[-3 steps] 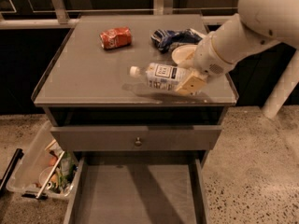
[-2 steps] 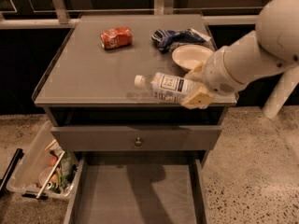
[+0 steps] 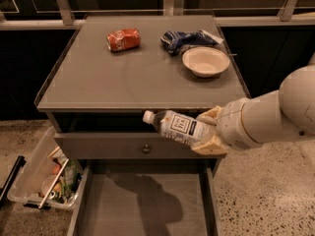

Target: Place blue plastic bottle into middle drawer

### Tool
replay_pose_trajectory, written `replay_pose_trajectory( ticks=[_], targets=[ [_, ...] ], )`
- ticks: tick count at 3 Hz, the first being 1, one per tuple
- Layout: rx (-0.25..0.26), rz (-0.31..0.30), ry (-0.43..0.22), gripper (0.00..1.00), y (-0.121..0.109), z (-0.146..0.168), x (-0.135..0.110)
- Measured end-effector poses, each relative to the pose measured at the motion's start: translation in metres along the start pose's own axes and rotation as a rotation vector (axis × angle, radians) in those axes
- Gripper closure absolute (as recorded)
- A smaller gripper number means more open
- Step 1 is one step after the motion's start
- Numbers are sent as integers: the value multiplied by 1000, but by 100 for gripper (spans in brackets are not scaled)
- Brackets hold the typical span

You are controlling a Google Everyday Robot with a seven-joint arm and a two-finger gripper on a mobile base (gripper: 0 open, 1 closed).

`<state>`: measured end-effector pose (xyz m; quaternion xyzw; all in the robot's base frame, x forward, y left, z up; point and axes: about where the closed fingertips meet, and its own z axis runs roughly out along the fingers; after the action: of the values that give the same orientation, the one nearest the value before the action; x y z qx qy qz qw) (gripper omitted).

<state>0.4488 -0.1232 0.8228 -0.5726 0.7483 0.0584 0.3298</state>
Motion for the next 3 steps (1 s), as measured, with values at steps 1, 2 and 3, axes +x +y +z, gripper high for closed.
replay_pose_trajectory(
  ticks=[1, 2, 3],
  targets=[
    [0, 0, 0, 100, 0, 0, 0],
    [-22, 1, 0, 100, 10, 16, -3],
    [-74, 45, -12, 100, 40, 56, 4]
  ],
)
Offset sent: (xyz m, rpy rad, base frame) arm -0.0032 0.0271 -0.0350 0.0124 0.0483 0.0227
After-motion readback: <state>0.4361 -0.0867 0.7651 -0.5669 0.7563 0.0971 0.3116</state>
